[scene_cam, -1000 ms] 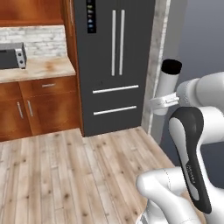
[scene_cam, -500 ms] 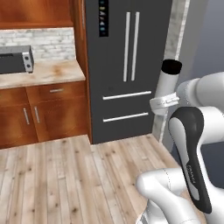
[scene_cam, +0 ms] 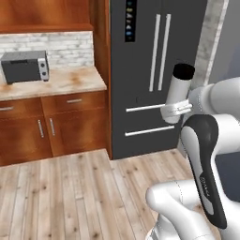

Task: Pick the milk, bottled water, water bottle from the counter and place them in the open cabinet.

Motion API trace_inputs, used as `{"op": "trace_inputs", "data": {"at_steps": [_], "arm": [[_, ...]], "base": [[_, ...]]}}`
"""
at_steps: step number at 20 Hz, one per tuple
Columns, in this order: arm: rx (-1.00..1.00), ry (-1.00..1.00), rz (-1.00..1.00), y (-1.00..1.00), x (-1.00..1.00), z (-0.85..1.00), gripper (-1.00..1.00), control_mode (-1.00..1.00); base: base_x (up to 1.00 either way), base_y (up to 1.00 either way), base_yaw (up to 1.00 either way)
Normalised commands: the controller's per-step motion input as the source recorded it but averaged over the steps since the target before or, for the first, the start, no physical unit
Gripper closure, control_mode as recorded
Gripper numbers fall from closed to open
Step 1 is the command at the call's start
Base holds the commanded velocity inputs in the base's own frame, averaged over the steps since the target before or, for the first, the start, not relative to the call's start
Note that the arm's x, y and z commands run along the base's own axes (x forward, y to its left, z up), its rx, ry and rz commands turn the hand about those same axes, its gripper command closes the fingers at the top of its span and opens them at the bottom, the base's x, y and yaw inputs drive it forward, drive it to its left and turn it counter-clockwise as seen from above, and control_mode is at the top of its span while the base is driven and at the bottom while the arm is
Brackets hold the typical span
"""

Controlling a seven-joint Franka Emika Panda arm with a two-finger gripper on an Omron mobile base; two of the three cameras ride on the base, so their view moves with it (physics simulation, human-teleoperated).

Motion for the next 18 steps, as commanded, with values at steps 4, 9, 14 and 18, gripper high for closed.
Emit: {"op": "trace_inputs", "data": {"at_steps": [4, 9, 14, 18], "arm": [[0.0, 0.0, 0.0, 0.0, 0.0, 0.0, 1.0, 1.0], [0.0, 0.0, 0.0, 0.0, 0.0, 0.0, 1.0, 1.0], [0.0, 0.0, 0.0, 0.0, 0.0, 0.0, 1.0, 1.0], [0.0, 0.0, 0.0, 0.0, 0.0, 0.0, 1.0, 1.0]], "base": [[0.59, 0.56, 0.03], [0.64, 0.56, 0.02], [0.56, 0.5, 0.0], [0.49, 0.44, 0.0]]}}
